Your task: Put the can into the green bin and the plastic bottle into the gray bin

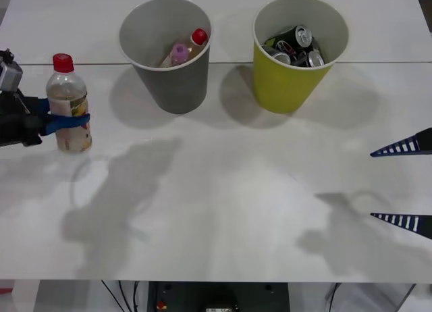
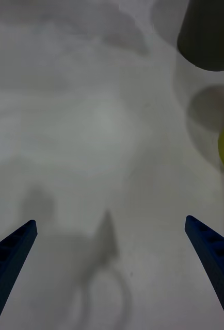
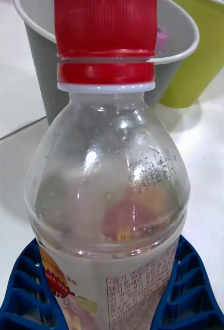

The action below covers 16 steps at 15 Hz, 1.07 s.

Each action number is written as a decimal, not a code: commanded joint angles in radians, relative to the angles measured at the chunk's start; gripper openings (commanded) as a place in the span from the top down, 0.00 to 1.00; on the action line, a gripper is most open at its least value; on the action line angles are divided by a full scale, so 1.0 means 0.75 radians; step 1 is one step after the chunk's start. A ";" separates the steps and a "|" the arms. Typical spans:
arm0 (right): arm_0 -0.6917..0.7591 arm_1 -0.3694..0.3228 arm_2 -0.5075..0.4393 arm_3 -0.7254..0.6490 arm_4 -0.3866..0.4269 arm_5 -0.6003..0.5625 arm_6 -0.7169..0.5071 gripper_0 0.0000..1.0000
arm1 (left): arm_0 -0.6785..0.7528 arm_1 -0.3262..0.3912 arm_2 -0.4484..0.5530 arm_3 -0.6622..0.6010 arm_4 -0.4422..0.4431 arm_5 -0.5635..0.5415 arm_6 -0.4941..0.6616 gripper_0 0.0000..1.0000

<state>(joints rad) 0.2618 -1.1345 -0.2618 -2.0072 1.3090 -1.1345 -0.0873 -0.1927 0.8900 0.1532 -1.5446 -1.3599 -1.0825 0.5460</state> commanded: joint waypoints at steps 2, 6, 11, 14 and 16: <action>0.000 0.000 0.000 0.000 0.000 0.000 0.000 0.00 | -0.060 0.081 0.164 -0.192 -0.169 -0.357 0.348 1.00; 0.000 0.000 0.000 0.000 0.000 0.000 0.000 0.00 | -0.257 0.173 0.180 -0.346 -0.255 -0.622 0.722 1.00; 0.000 0.000 0.000 0.000 0.000 0.000 0.000 0.00 | -0.666 0.178 -0.055 -0.287 -0.390 -0.651 0.921 1.00; 0.000 0.000 0.000 0.000 0.000 0.000 0.000 0.00 | -0.923 0.171 -0.262 -0.102 -0.410 -0.651 0.906 1.00; 0.000 0.000 0.000 0.000 0.000 0.000 0.000 0.00 | -1.126 0.155 -0.433 0.035 -0.437 -0.651 0.906 1.00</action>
<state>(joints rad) 0.2618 -1.1345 -0.2618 -2.0072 1.3090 -1.1345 -0.0873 -0.9813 1.0128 -0.1240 -1.5579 -1.6795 -1.5714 1.2258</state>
